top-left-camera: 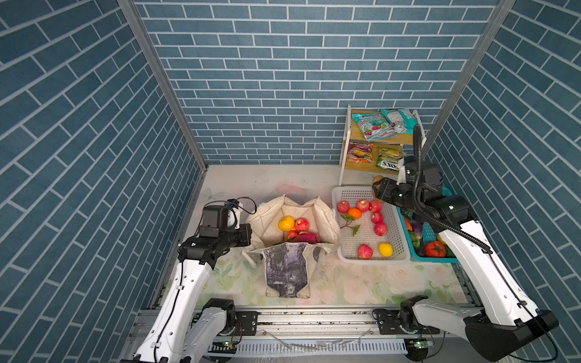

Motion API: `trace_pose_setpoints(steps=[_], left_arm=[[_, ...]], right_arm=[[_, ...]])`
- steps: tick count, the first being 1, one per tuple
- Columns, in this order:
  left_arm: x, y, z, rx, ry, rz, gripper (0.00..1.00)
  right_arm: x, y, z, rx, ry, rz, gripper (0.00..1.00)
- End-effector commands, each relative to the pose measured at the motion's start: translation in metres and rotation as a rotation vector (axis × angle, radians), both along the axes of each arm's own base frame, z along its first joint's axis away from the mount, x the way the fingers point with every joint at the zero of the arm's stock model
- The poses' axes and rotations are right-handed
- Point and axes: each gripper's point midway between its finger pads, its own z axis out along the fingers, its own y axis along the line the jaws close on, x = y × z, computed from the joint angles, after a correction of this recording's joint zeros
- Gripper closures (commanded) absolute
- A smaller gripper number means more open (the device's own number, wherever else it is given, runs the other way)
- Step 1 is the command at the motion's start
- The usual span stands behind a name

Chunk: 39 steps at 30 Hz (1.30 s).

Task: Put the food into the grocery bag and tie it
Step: 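Grasp the brown potato in the teal basket and lift it with the right gripper, then carry the brown potato into the tote bag and open the right gripper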

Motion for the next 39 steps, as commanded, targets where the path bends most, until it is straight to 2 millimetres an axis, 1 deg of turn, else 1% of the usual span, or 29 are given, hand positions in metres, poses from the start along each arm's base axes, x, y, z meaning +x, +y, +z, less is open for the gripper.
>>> trace_pose_setpoints(steps=[1,3,6,9,13,16,20,25,28,34,39], left_arm=[[-0.003,0.001,0.000,0.005,-0.010,-0.003,1.00],[-0.003,0.002,0.001,0.006,-0.012,-0.003,1.00],[-0.003,0.002,0.001,0.006,-0.013,-0.002,1.00],[-0.003,0.002,0.000,0.007,-0.010,-0.002,1.00],[-0.003,0.002,0.001,0.005,-0.013,-0.003,1.00],[-0.003,0.001,0.001,0.004,-0.011,-0.004,1.00],[-0.003,0.001,0.000,0.002,-0.010,-0.007,1.00],[-0.003,0.000,0.001,-0.003,-0.010,-0.011,1.00],[-0.003,-0.001,0.001,-0.004,-0.010,-0.012,1.00],[-0.003,-0.001,0.001,-0.005,-0.012,-0.014,1.00],[-0.003,-0.001,0.002,-0.006,-0.017,-0.015,1.00]], right_arm=[[-0.010,0.043,0.015,-0.049,-0.068,0.132,0.65],[-0.019,0.079,0.014,-0.070,-0.075,0.229,0.65],[-0.032,0.126,0.009,-0.107,-0.087,0.353,0.65],[-0.045,0.165,0.000,-0.153,-0.096,0.462,0.65],[-0.063,0.206,-0.015,-0.198,-0.095,0.586,0.65],[-0.074,0.226,-0.030,-0.222,-0.075,0.656,0.65],[-0.081,0.244,-0.057,-0.256,-0.022,0.713,0.64],[-0.080,0.252,-0.088,-0.299,0.028,0.735,0.62],[-0.080,0.257,-0.102,-0.318,0.046,0.751,0.61],[-0.080,0.264,-0.124,-0.345,0.088,0.774,0.57],[-0.078,0.266,-0.126,-0.352,0.094,0.768,0.48]])
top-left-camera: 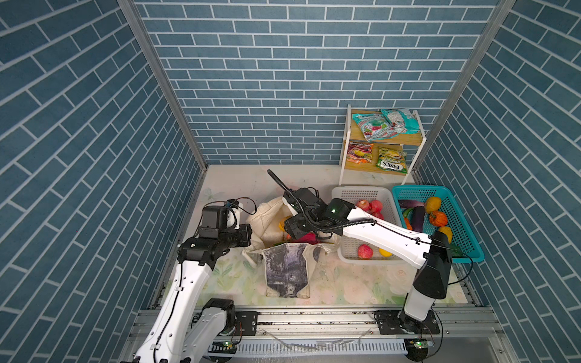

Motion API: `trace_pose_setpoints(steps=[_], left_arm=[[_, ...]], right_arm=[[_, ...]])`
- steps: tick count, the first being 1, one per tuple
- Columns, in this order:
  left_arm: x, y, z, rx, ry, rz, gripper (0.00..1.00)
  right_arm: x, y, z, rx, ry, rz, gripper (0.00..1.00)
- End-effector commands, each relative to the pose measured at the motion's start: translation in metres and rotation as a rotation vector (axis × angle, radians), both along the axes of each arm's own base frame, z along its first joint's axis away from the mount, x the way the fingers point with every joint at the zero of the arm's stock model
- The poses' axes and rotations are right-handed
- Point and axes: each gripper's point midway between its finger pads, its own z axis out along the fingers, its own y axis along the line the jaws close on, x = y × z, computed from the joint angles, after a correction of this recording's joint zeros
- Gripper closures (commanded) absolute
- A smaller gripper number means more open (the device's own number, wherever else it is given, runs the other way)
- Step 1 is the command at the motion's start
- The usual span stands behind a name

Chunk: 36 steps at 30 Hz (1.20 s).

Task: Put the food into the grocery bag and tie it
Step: 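Carry the brown potato into the tote bag and open the right gripper, then move the right gripper back over the teal vegetable basket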

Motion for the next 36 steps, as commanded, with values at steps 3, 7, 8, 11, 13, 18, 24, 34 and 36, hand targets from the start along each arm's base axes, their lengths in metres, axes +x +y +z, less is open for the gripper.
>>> trace_pose_setpoints(steps=[3,7,8,11,13,18,24,34,36], left_arm=[[-0.002,0.001,0.000,0.004,-0.011,-0.006,1.00],[-0.002,0.001,0.000,0.003,-0.011,-0.007,1.00],[-0.002,0.001,0.000,0.003,-0.011,-0.007,1.00],[-0.002,0.001,0.000,0.003,-0.012,-0.007,1.00],[-0.002,0.001,0.001,0.003,-0.013,-0.007,1.00],[-0.002,0.001,0.001,0.004,-0.014,-0.006,1.00],[-0.002,0.001,0.001,0.002,-0.015,-0.007,1.00],[-0.002,0.000,0.003,-0.002,-0.024,-0.010,1.00],[-0.002,0.000,0.002,-0.001,-0.022,-0.009,1.00]], right_arm=[[0.001,0.004,0.003,-0.007,-0.020,0.034,0.43],[0.004,-0.002,0.003,-0.046,-0.043,0.034,0.33],[0.005,-0.004,0.004,-0.056,-0.055,0.032,0.30],[0.007,-0.006,0.010,-0.058,-0.079,0.036,0.23],[0.007,-0.007,0.014,-0.058,-0.084,0.038,0.01],[0.011,-0.018,0.046,-0.059,-0.154,0.028,0.01],[0.026,-0.068,0.116,-0.051,-0.377,-0.066,0.01],[0.092,-0.291,0.114,-0.220,-0.430,-0.692,0.01],[0.094,-0.334,0.104,-0.275,-0.418,-0.815,0.01]])
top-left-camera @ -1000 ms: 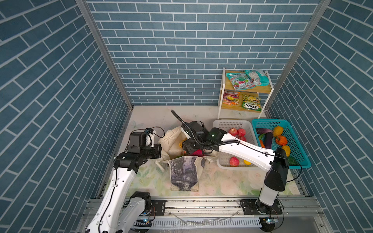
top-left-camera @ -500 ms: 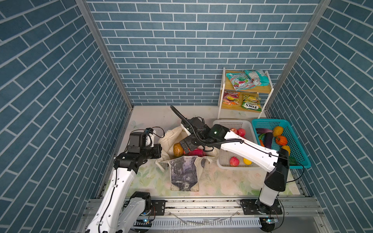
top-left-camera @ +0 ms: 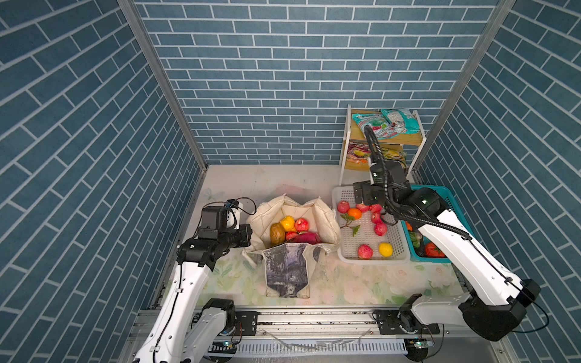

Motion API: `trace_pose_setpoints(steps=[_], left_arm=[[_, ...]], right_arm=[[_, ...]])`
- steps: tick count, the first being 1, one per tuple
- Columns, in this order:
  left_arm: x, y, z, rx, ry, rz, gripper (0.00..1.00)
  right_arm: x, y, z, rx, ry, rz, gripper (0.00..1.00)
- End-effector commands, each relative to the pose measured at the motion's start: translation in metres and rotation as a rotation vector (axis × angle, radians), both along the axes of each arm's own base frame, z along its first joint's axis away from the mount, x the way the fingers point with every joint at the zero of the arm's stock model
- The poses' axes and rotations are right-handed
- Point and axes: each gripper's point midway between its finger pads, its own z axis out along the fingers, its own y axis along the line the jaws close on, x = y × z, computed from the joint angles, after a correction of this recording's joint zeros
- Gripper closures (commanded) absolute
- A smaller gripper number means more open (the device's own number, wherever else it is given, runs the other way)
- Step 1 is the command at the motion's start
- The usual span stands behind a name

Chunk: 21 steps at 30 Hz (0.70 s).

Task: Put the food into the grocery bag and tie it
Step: 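Move the right gripper back over the teal vegetable basket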

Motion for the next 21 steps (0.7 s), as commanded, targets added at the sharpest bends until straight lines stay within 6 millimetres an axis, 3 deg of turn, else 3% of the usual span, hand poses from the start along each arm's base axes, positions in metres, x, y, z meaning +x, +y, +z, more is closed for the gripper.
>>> trace_pose_setpoints(steps=[1,5,10,14,21], left_arm=[[-0.001,0.001,0.000,0.004,-0.012,-0.005,1.00],[0.000,0.001,-0.001,0.005,-0.006,-0.005,1.00],[0.000,0.002,-0.001,0.008,-0.006,-0.003,1.00],[0.000,0.003,-0.004,0.015,0.003,0.003,1.00],[-0.001,0.004,-0.005,0.018,0.009,0.006,1.00]], right_arm=[[-0.004,-0.068,-0.023,-0.062,0.046,-0.223,0.01],[-0.010,-0.131,-0.051,0.017,0.124,-0.403,0.04],[-0.017,-0.186,-0.082,0.135,0.194,-0.573,0.08],[-0.018,-0.214,-0.107,0.270,0.240,-0.699,0.10],[-0.007,-0.239,-0.155,0.558,0.301,-0.817,0.13]])
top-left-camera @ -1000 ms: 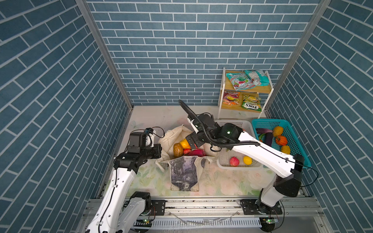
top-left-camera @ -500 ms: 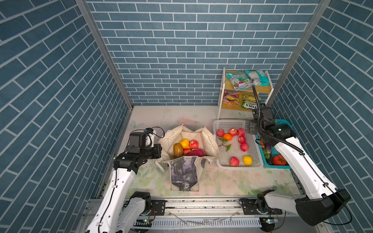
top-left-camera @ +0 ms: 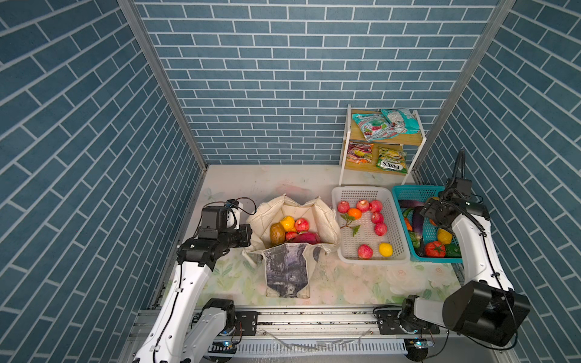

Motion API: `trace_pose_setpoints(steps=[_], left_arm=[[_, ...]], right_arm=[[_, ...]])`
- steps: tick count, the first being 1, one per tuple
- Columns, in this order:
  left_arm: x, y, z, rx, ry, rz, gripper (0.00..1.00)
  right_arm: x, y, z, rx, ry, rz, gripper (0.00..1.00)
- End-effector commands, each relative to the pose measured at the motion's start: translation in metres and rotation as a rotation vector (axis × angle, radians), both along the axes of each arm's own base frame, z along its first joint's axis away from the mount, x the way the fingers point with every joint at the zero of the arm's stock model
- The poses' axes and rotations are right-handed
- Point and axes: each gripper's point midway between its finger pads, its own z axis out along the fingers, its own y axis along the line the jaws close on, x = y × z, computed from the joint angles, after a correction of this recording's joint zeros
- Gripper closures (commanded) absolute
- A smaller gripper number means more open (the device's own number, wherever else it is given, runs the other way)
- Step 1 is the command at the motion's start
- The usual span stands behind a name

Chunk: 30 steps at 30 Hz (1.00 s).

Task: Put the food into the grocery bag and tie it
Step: 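Move the right gripper back over the teal vegetable basket, then lower the right gripper and grasp the light purple eggplant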

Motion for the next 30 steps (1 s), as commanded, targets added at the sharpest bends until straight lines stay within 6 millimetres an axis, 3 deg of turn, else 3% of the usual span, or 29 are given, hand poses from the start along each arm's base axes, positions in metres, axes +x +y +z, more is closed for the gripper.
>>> trace_pose_setpoints(steps=[1,6,13,20,30], left_arm=[[-0.001,0.003,-0.004,0.016,0.006,0.003,1.00],[-0.002,0.004,-0.003,0.018,0.000,0.006,1.00],[-0.002,0.005,0.000,0.023,-0.011,0.013,1.00],[-0.003,0.006,0.002,0.025,-0.017,0.015,1.00],[-0.004,0.006,0.001,0.034,-0.015,0.015,1.00]], right_arm=[[0.017,0.004,-0.018,0.199,-0.077,-0.059,0.14],[0.041,-0.003,-0.027,0.374,-0.177,-0.162,0.20],[0.088,0.017,-0.036,0.704,-0.355,-0.349,0.31],[0.113,0.023,-0.041,0.677,-0.391,-0.481,0.31],[0.146,0.029,-0.081,0.699,-0.364,-0.612,0.27]])
